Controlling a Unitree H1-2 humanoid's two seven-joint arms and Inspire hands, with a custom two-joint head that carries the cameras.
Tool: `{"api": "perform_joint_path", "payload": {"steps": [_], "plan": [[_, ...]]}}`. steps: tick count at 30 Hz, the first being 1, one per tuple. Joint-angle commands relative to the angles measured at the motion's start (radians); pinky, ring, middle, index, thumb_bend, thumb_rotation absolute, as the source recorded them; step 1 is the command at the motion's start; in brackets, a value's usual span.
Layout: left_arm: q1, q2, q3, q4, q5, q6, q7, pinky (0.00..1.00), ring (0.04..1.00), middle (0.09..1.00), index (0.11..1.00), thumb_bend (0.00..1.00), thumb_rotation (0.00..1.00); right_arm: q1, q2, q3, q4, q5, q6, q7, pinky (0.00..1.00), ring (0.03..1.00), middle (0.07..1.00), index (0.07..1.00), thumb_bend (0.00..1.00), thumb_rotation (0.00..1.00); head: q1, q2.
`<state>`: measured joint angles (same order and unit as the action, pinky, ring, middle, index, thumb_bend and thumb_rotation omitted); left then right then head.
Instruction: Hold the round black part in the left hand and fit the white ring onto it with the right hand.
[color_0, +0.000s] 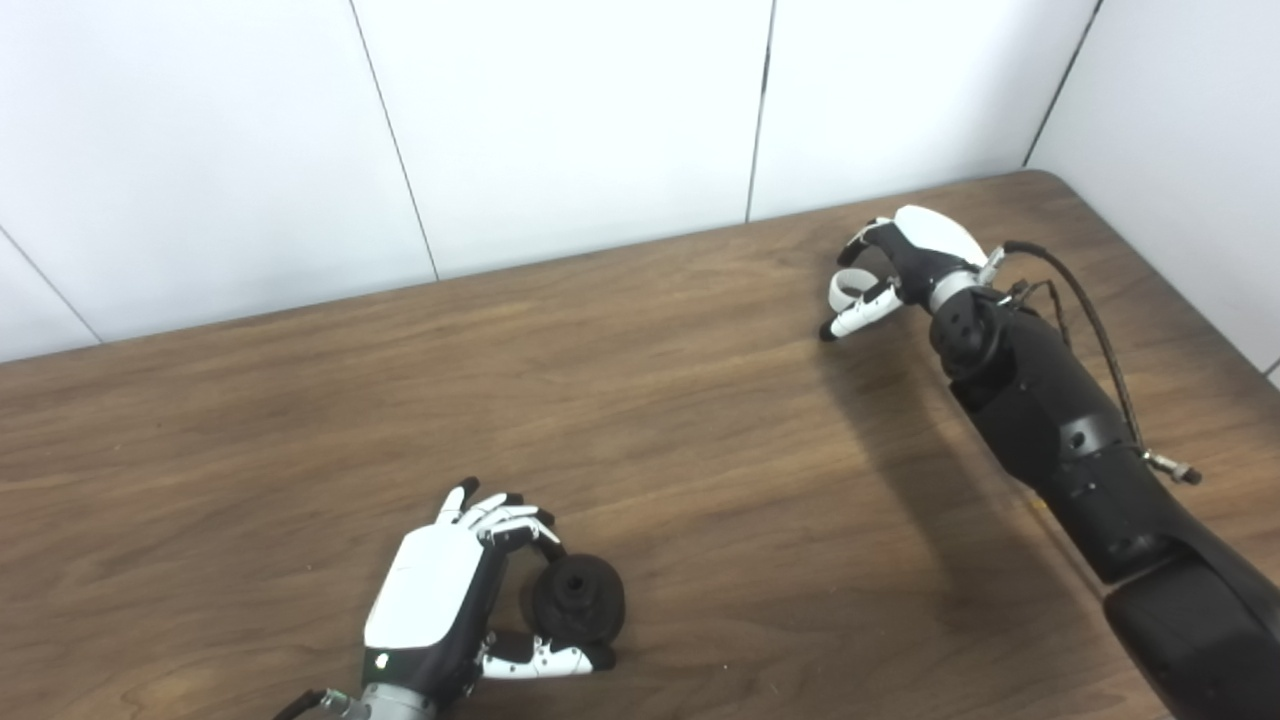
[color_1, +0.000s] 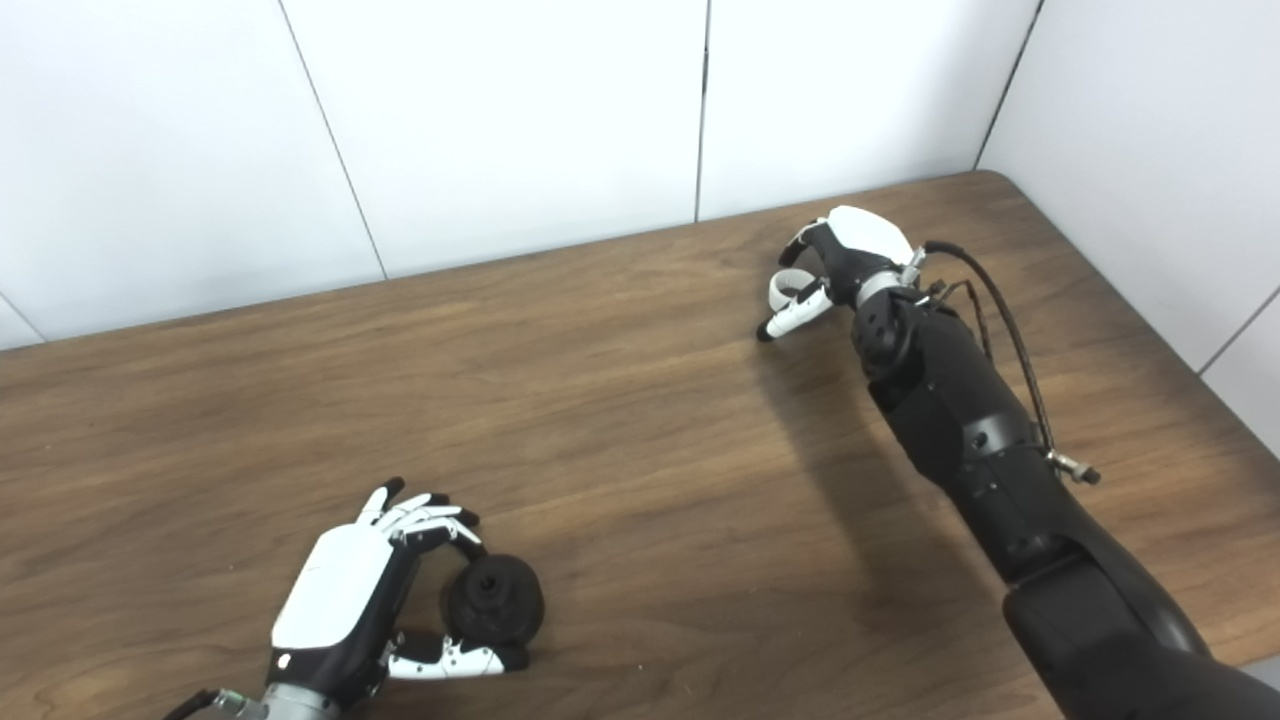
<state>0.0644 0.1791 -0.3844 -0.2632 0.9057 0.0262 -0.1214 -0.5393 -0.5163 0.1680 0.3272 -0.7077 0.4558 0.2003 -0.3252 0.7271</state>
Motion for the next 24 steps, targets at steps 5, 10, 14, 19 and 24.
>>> {"api": "perform_joint_path", "payload": {"steps": [5,10,14,19,24], "plan": [[0.019,0.023,0.008,0.005,0.018,0.013,-0.009,1.0,0.861,0.749,0.485,0.52,0.05,-0.054,-0.051,-0.001,0.004,0.002,0.001,-0.008,0.93,0.987,0.931,0.708,0.76,0.26,-0.001,0.0],[0.02,0.022,0.008,0.006,0.019,0.012,-0.008,1.0,0.858,0.748,0.484,0.52,0.05,-0.058,-0.055,0.005,0.014,0.003,0.005,-0.007,0.92,0.986,0.932,0.704,0.75,0.27,-0.001,0.0],[0.017,0.023,0.008,-0.007,0.027,0.027,-0.029,1.0,0.861,0.753,0.485,0.52,0.05,-0.061,-0.057,0.007,0.011,-0.002,0.012,0.003,0.93,0.989,0.932,0.701,0.75,0.28,0.0,0.004],[0.014,0.022,0.01,0.002,0.018,0.011,-0.015,1.0,0.858,0.75,0.484,0.52,0.05,-0.059,-0.057,0.006,0.001,0.001,0.012,0.006,0.93,0.987,0.928,0.691,0.74,0.28,0.0,0.004],[0.016,0.022,0.009,-0.001,0.021,0.014,-0.016,1.0,0.855,0.747,0.485,0.52,0.05,-0.054,-0.053,0.009,-0.002,0.008,0.01,0.003,0.92,0.985,0.922,0.677,0.74,0.26,0.001,0.008]]}}
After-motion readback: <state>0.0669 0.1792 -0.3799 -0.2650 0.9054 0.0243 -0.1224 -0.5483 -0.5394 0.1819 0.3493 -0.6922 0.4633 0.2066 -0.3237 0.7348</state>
